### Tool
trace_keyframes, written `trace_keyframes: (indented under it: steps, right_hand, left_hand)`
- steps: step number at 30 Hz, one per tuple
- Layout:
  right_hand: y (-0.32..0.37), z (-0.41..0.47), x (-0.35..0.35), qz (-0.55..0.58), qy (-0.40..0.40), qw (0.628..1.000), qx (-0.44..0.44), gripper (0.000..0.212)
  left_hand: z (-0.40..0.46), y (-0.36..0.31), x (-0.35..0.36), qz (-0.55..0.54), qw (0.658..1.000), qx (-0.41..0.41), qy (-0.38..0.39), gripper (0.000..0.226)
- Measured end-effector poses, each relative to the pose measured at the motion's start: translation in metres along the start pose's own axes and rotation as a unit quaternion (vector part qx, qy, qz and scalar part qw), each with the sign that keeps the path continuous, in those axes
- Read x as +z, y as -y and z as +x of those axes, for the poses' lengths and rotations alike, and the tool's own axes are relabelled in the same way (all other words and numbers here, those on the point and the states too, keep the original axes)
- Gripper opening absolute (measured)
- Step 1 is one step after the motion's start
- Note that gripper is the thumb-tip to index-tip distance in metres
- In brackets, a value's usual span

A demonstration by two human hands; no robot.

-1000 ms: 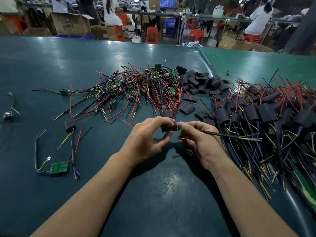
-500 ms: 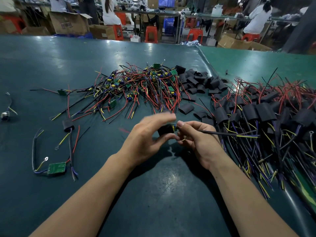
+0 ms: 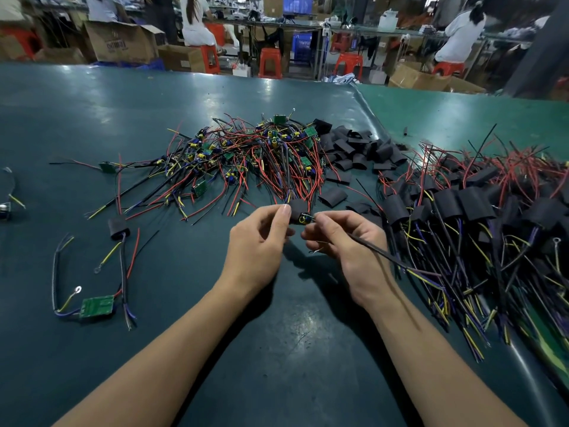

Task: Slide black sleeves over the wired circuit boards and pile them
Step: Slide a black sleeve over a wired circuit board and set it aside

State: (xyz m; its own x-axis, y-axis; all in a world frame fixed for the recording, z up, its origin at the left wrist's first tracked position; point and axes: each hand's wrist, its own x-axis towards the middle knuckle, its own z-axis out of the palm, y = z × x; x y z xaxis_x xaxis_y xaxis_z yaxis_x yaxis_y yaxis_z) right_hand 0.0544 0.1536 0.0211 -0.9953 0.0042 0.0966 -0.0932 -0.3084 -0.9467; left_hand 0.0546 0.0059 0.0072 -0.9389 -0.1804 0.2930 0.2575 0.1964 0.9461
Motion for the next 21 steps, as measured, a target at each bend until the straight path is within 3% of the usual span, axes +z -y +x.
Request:
trace_keyframes:
  steps: [5,9,21]
  right_hand:
    - [-0.006,0.003,-0.001,-0.082,0.006,0.996,-0.034,0.010]
    - [-0.012,0.003,-0.003,-0.188,0.004,0.979,-0.081,0.015]
    - [-0.014,0.005,-0.009,-0.294,-0.044,0.941,-0.160,0.012]
  left_hand:
    - [0.005,-0.008,-0.002,-0.162,0.983,-0.090,0.009,0.027]
    - [0.007,-0.010,-0.003,-0.202,0.971,-0.130,0.003,0.028]
    - [0.005,-0.012,-0.001,-0.261,0.944,-0.196,0.045,0.024]
